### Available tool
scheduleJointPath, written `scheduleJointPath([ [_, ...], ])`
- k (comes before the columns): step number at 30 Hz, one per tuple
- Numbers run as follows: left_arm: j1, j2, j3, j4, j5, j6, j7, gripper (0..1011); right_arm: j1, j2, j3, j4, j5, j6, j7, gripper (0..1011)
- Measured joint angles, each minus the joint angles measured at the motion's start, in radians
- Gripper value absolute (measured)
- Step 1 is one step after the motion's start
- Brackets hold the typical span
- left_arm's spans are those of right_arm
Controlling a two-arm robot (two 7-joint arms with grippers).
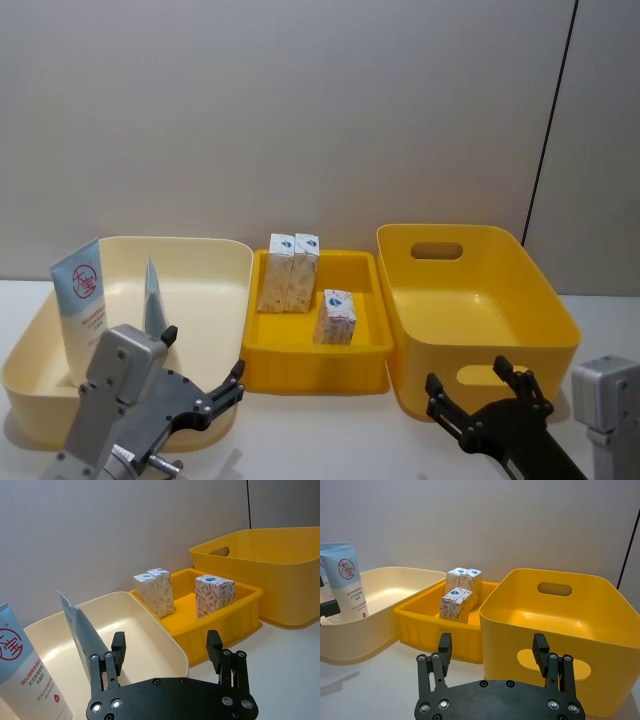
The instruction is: Bimanual collaborative sorting of washing and personal care products
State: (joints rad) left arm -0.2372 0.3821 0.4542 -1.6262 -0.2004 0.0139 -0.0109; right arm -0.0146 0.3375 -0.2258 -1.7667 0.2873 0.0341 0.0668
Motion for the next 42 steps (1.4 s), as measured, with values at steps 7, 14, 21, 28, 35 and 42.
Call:
scheduleJointPath([
  [7, 0.000, 0.000, 0.000, 0.000, 0.000, 0.000, 0.000, 1003, 0.000, 0.000, 0.000, 0.000, 0.000, 0.000, 0.000, 1001],
  [14, 0.000, 0.000, 0.000, 0.000, 0.000, 0.000, 0.000, 1003, 0.000, 0.000, 0.000, 0.000, 0.000, 0.000, 0.000, 1001],
  [21, 0.000, 0.000, 0.000, 0.000, 0.000, 0.000, 0.000, 1003, 0.000, 0.000, 0.000, 0.000, 0.000, 0.000, 0.000, 1001],
  [28, 0.000, 0.000, 0.000, 0.000, 0.000, 0.000, 0.000, 1003, 0.000, 0.000, 0.000, 0.000, 0.000, 0.000, 0.000, 1001],
  [35, 0.000, 0.000, 0.000, 0.000, 0.000, 0.000, 0.000, 1003, 0.000, 0.000, 0.000, 0.000, 0.000, 0.000, 0.000, 1001],
  [42, 0.000, 0.000, 0.000, 0.000, 0.000, 0.000, 0.000, 1003, 0.000, 0.000, 0.000, 0.000, 0.000, 0.000, 0.000, 1001],
])
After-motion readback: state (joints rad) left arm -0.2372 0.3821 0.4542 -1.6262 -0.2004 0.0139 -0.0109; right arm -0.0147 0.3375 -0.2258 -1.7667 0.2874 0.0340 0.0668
